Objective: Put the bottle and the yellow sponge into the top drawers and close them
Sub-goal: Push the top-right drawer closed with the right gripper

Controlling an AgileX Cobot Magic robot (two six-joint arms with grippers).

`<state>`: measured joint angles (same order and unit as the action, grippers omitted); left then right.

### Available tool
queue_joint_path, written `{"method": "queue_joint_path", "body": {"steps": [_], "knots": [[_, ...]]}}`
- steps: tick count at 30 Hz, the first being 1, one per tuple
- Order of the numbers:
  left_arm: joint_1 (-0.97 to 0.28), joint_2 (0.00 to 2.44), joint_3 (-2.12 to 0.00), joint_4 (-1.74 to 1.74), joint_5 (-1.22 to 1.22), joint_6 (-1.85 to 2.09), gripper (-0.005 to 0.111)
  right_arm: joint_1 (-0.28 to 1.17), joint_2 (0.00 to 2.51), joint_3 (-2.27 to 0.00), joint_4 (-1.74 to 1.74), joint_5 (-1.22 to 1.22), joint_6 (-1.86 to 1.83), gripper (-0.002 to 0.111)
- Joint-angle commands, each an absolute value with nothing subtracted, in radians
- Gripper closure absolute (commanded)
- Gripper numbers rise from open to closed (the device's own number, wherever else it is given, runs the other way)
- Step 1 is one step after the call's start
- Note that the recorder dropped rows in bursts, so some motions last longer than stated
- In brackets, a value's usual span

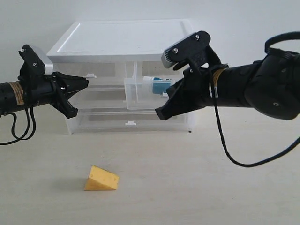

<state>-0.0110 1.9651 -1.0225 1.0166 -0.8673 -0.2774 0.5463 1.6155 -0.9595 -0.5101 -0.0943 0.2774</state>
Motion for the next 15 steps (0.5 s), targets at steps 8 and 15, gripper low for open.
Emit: {"method": "queue_joint_path", "body": {"steps": [8, 15], "knots": [[-0.004, 1.966, -1.041, 0.958, -0.868, -0.276, 0.103, 0.528, 1.655, -1.072, -0.507, -0.124, 0.229, 0.108], [-0.004, 1.966, -1.041, 0.962, -0.868, -0.276, 0.103, 0.528, 1.721, -1.130, -0.507, -0.085, 0.226, 0.108]]}}
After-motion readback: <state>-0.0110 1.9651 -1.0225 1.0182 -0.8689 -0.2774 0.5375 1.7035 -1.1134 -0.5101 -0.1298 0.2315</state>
